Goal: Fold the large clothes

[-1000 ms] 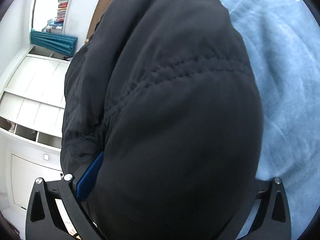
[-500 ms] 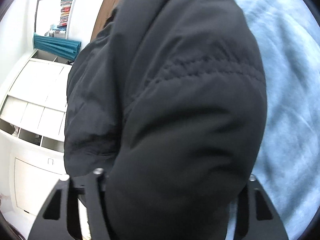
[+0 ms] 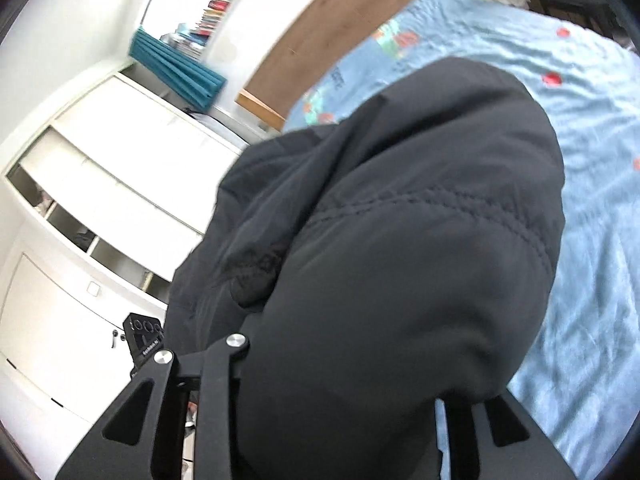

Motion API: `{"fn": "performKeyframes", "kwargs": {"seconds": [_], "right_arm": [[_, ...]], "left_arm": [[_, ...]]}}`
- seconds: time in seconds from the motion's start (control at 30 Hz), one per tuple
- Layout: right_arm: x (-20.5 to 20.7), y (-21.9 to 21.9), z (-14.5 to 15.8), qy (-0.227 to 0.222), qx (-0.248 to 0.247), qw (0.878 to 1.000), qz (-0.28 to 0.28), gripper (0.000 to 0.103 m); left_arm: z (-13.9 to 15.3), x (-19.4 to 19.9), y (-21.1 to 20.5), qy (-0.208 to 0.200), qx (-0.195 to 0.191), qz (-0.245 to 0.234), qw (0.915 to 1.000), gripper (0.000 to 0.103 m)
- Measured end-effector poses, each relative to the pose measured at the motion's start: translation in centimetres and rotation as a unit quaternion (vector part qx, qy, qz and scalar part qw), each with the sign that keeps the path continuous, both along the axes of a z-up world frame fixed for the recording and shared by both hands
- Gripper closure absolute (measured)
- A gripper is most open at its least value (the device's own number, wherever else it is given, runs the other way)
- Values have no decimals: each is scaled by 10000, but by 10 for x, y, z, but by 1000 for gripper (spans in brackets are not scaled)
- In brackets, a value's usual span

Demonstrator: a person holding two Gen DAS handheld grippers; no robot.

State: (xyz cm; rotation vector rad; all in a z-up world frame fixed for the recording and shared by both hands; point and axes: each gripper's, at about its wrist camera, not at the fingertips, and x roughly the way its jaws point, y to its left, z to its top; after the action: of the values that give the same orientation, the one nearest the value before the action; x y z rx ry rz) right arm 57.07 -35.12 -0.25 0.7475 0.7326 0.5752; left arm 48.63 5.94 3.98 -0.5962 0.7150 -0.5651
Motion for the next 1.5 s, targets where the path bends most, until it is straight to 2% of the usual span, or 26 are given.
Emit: {"fn": "performKeyframes", "kwargs": {"seconds": [0.13, 0.23, 0.33, 0.47, 0.5, 0.53, 0.63, 0.73, 0.8, 0.83, 0.9, 1.0, 1.07, 1.1, 1.2, 1.37, 1.5], "right_arm": [[-26, -2, 17, -181, 61, 9998, 62, 73], [-40, 3, 15, -131, 103, 9998, 101, 73], [-50, 6, -6, 77, 103, 9999, 92, 73], [-66, -2, -54, 582, -111, 9982, 44, 73], [-68, -3, -61, 657, -167, 9977, 10, 73], [-72, -7, -74, 790, -181, 9967, -72, 73], [-77, -20, -93, 1031, -180, 9942, -253, 69], [-81, -26, -96, 1182, -384, 9915, -373, 57], [-83, -28, -93, 1234, -466, 9902, -452, 44], [-87, -29, -92, 1239, -489, 9898, -500, 40], [-97, -42, -93, 1207, -560, 9890, -640, 25], [-119, -59, -90, 1206, -653, 9869, -845, 23], [-135, -71, -88, 1224, -704, 9854, -947, 23], [-143, -75, -87, 1242, -738, 9841, -1029, 22], [-168, -90, -79, 1241, -892, 9797, -1298, 18], [-210, -99, -62, 1111, -982, 9780, -1469, 17], [-248, -94, -37, 859, -1177, 9780, -1491, 17]], "left_arm": [[13, -19, 2, -156, 68, -95, 9998, 79], [8, -31, 1, -110, 149, -143, 9997, 79], [-13, -40, 6, 159, 253, -151, 9994, 79], [-62, -56, 13, 749, 578, -72, 9955, 79], [-77, -59, 16, 915, 756, 22, 9929, 79], [-85, -73, 25, 1003, 783, 74, 9918, 78], [-102, -83, 42, 1341, 753, 289, 9877, 69], [-91, -76, 49, 1477, 895, 391, 9842, 57], [-79, -80, 49, 1491, 1115, 405, 9817, 54], [-80, -85, 51, 1499, 1141, 409, 9812, 53], [-82, -98, 60, 1578, 1116, 493, 9799, 48], [-83, -112, 79, 1701, 1156, 672, 9763, 41], [-83, -122, 95, 1702, 1243, 915, 9732, 30], [-85, -129, 102, 1702, 1239, 1027, 9722, 28], [-78, -148, 135, 1791, 1200, 1573, 9637, 27], [-55, -186, 153, 1656, 1203, 1947, 9593, 27], [-21, -221, 144, 1353, 1749, 2042, 9536, 27]]}}
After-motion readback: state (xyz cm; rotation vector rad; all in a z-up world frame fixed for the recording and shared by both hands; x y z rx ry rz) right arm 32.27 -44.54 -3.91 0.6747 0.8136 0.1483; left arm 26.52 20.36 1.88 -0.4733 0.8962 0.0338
